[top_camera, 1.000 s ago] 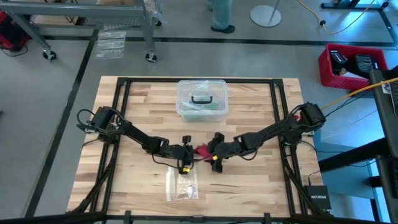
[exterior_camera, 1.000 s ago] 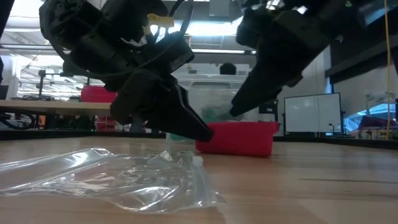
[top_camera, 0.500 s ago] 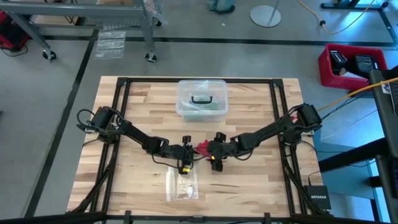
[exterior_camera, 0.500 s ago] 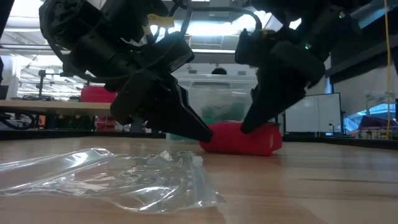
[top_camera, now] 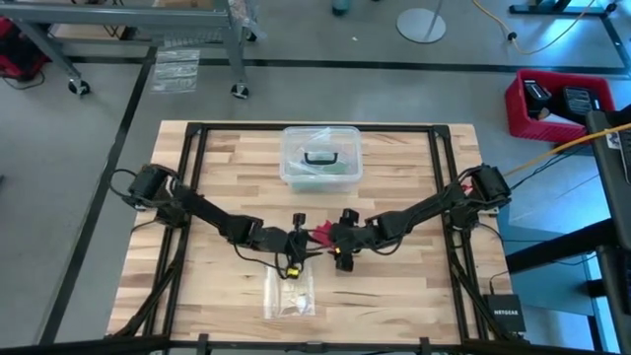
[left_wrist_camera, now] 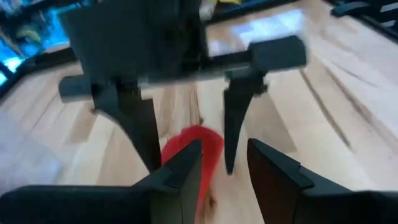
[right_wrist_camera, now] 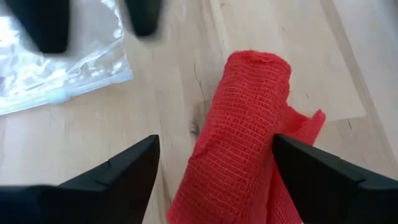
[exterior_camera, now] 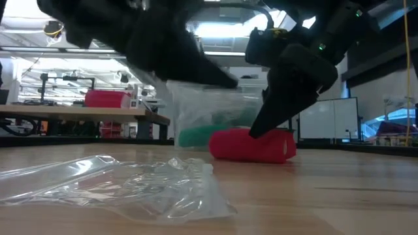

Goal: Roll bandage
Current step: Roll the red bandage

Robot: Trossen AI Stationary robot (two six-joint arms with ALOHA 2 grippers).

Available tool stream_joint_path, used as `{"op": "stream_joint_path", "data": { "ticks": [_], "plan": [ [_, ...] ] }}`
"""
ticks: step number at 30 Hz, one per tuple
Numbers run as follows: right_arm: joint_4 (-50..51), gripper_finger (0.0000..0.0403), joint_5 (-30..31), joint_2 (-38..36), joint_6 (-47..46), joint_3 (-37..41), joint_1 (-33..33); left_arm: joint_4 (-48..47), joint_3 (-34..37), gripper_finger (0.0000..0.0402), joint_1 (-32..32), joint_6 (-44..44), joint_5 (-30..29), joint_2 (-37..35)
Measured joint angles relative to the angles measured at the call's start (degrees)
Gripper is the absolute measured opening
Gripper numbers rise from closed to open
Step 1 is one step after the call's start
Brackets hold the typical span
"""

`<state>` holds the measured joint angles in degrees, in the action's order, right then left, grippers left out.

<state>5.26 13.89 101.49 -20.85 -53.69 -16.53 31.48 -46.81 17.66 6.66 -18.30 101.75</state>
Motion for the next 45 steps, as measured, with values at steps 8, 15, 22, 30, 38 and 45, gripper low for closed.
{"op": "stream_joint_path", "data": {
  "ticks": [8,15,22,30,38,45],
  "plan": [
    [-2.26,0.0317,-1.43,0.00,2.20,0.05,0.02,-0.57,0.22,0.0120,-5.00,-0.72,0.55,4.96],
    [2.30,0.0317,-1.49,-0.61,2.66,-1.67,0.00,-0.39,0.18,0.0120,-3.04,-3.85,1.87,6.63],
    [10.09,0.0317,-3.63,-1.27,0.27,-7.64,-0.57,-1.17,0.20,0.0120,0.49,-6.16,2.46,6.80],
    [7.86,0.0317,-2.23,-1.11,-4.15,-7.72,-5.62,-0.86,0.20,0.0120,0.65,-6.56,-1.27,6.89],
    [8.91,0.0317,2.58,1.46,-3.04,-6.71,-6.28,-1.09,0.24,0.0120,1.54,-6.69,-1.43,6.89],
    [11.55,0.0317,2.39,3.34,-4.31,-6.54,-4.58,-1.22,0.24,0.0120,1.85,-7.58,-1.43,6.89]
  ]
}}
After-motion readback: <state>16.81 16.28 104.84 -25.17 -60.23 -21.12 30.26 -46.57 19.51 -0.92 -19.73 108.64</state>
